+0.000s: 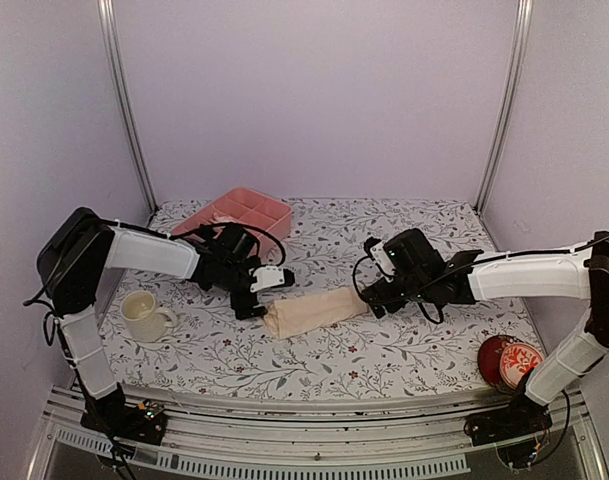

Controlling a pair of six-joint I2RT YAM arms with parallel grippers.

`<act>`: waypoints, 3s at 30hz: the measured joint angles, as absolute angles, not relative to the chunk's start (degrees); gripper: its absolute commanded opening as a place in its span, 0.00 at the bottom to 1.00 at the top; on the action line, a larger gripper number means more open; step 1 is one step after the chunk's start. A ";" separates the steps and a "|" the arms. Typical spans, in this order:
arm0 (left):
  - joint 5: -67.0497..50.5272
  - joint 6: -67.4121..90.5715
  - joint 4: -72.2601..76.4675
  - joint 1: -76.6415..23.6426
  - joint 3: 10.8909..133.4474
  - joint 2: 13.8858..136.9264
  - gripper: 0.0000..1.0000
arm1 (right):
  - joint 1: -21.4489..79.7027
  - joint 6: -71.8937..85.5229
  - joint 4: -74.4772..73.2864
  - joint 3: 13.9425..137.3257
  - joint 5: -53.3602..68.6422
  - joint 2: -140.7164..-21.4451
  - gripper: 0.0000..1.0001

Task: Roll the underwear
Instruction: Rotate the underwear at the center of the board, then pick up the underwear from the center of the board.

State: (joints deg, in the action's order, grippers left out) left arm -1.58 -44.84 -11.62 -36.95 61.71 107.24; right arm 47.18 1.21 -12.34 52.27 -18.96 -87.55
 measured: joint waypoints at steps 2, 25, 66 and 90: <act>-3.49 -45.47 -11.16 -38.17 60.20 106.21 0.98 | 47.24 1.10 -13.15 52.88 -19.73 -89.62 0.99; -26.52 -44.71 -10.33 -45.76 50.50 91.96 0.98 | 44.93 0.78 -18.81 57.69 -18.68 -102.59 0.99; -10.59 -57.21 10.07 -63.68 35.86 92.47 0.68 | 45.82 3.62 -5.87 45.60 -19.64 -80.36 0.99; -7.46 -55.86 15.92 -65.36 33.26 94.74 0.06 | 47.35 2.98 -5.02 45.60 -24.51 -82.30 0.99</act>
